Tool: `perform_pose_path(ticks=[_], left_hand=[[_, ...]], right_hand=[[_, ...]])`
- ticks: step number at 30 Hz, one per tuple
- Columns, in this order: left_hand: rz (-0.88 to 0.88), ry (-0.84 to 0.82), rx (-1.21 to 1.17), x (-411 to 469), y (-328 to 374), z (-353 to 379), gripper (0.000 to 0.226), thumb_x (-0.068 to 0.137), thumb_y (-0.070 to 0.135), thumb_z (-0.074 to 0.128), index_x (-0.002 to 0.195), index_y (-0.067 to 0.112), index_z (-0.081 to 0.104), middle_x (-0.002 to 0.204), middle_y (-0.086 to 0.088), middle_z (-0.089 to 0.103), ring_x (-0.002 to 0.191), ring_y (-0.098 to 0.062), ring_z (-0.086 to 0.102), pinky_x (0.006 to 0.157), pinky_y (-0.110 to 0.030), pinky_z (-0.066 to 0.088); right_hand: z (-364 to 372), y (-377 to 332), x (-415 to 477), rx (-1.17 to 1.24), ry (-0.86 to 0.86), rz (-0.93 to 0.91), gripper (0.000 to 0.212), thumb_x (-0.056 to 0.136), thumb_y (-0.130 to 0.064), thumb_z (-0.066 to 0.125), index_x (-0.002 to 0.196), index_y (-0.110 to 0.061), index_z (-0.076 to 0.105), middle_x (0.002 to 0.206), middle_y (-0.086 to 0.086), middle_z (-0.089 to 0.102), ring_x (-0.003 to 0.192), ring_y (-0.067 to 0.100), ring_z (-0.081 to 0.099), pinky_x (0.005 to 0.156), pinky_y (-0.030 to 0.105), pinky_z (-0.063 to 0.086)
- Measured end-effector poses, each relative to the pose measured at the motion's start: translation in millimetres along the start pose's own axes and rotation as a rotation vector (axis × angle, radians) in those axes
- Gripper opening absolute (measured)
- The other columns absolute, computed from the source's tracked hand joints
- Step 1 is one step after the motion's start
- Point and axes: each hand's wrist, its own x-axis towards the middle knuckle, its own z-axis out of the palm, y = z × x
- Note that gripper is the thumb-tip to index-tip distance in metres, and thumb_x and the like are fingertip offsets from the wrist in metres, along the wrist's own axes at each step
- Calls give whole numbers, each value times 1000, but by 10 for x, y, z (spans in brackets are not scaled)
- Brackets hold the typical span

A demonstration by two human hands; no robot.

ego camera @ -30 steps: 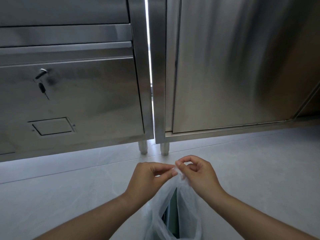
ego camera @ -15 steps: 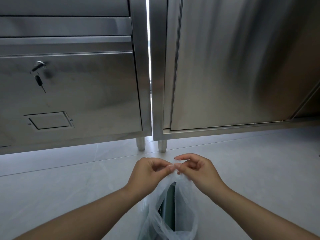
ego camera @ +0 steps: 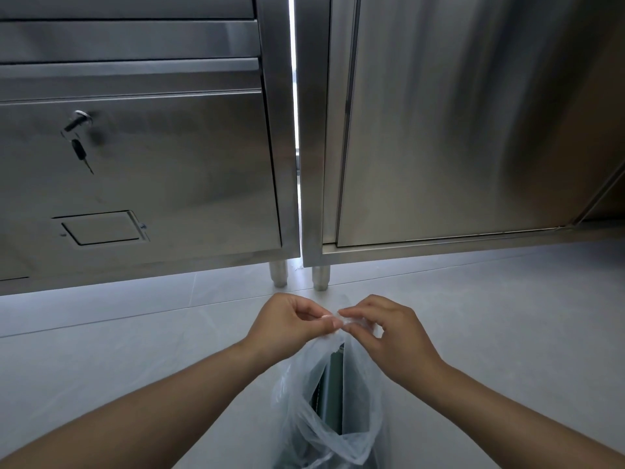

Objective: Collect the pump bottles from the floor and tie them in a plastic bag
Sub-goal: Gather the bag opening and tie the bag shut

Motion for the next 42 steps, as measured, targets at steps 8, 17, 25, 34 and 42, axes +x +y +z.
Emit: perform_pose_path(ticks=[8, 17, 25, 34, 42], left_hand=[[120, 11, 42, 10, 23, -50, 22, 57, 46, 76, 72, 29, 78, 72, 11, 76, 71, -7, 72, 65, -15, 55], [170, 29, 39, -22, 28, -45, 9, 61, 45, 74, 68, 40, 75, 73, 16, 75, 72, -5, 71, 64, -11, 53], [145, 24, 69, -5, 8, -65, 25, 54, 54, 75, 67, 32, 76, 69, 11, 75, 68, -7, 71, 63, -13, 54], [84, 28, -115, -3, 8, -6, 7, 73, 19, 77, 68, 20, 73, 79, -1, 77, 78, -14, 73, 69, -15, 55], [24, -80, -187, 7, 25, -14, 19, 81, 13, 71, 65, 23, 68, 83, -5, 77, 82, -17, 73, 73, -18, 55]], right_hand=[[25, -32, 48, 97, -24, 58, 7, 89, -25, 61, 83, -28, 65, 82, -25, 59, 85, -5, 55, 70, 6, 43], [42, -68, 57, 290, -5, 180, 11, 87, -25, 63, 78, -31, 63, 83, -15, 66, 76, 5, 57, 65, 14, 48], [46, -79, 66, 378, 1, 217, 7, 83, -26, 66, 85, -32, 62, 78, -13, 68, 76, 7, 62, 66, 20, 50], [-44, -57, 103, 651, -149, 313, 15, 86, -17, 65, 97, -18, 55, 77, -1, 76, 63, 10, 60, 65, 21, 49], [-109, -52, 98, 717, -183, 270, 10, 90, -1, 54, 92, -10, 58, 71, -4, 74, 63, 5, 62, 66, 16, 50]])
